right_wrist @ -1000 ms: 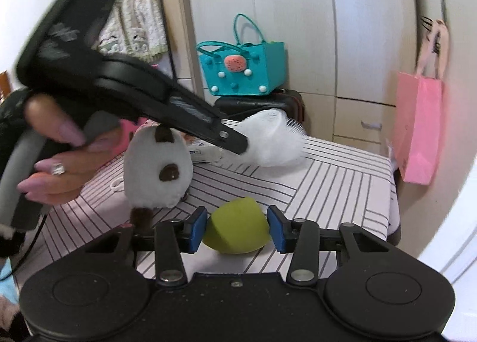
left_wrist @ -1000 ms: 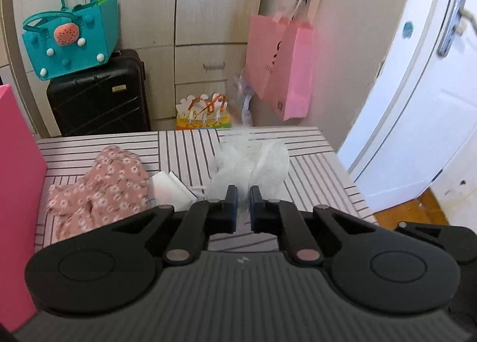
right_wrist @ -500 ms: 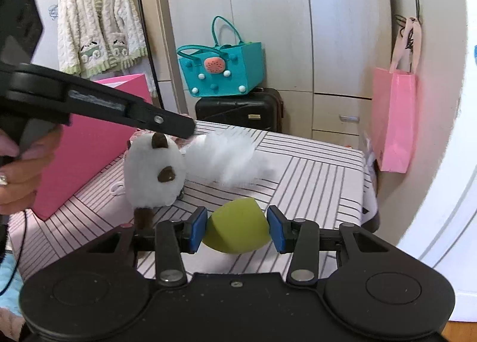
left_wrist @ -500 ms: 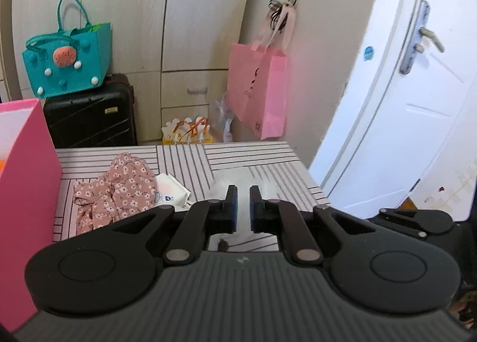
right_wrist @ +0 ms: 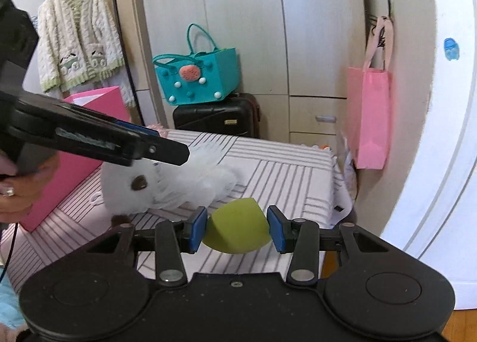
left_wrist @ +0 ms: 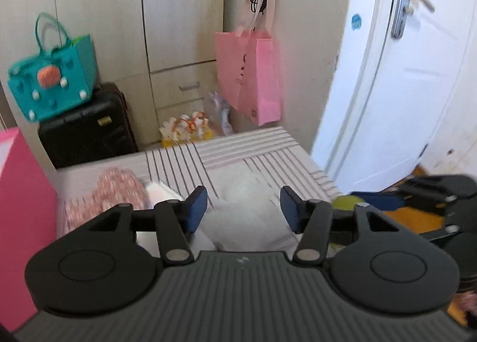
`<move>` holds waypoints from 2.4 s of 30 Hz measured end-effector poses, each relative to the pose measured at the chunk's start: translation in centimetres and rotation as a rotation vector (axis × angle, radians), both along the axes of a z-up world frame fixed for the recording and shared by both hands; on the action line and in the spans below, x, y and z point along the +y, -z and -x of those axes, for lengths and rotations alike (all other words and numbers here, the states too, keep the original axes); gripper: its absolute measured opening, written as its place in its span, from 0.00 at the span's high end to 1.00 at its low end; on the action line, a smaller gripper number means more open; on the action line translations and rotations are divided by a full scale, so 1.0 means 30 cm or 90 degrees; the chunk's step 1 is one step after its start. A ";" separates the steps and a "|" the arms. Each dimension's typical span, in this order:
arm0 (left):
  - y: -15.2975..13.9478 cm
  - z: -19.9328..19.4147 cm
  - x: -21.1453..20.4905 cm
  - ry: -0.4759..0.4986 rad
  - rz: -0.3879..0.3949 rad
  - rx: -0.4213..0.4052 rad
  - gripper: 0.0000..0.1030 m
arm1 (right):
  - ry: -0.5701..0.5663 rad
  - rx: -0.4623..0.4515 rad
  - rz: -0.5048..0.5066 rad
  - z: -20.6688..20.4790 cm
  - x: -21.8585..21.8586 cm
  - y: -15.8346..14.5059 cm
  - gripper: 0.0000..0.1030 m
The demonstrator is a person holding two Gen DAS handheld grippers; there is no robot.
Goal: Organize soft objects
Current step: 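Lift the white mesh puff with the left gripper while the right gripper holds the green sponge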
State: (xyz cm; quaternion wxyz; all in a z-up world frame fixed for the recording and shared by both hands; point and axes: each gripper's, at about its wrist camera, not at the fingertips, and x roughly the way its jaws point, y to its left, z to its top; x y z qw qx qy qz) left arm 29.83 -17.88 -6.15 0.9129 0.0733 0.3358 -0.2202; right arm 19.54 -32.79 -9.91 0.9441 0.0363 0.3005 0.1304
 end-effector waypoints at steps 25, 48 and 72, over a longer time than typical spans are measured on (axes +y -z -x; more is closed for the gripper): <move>0.151 -0.081 -0.150 0.020 -0.118 0.055 0.72 | -0.007 0.013 -0.026 -0.057 -0.039 0.067 0.52; -0.078 0.190 0.078 0.086 0.030 0.053 0.73 | -0.032 0.058 -0.068 0.108 0.028 -0.001 0.52; -0.100 0.479 0.453 0.109 0.053 0.194 0.73 | -0.156 0.156 -0.080 0.274 0.289 -0.116 0.52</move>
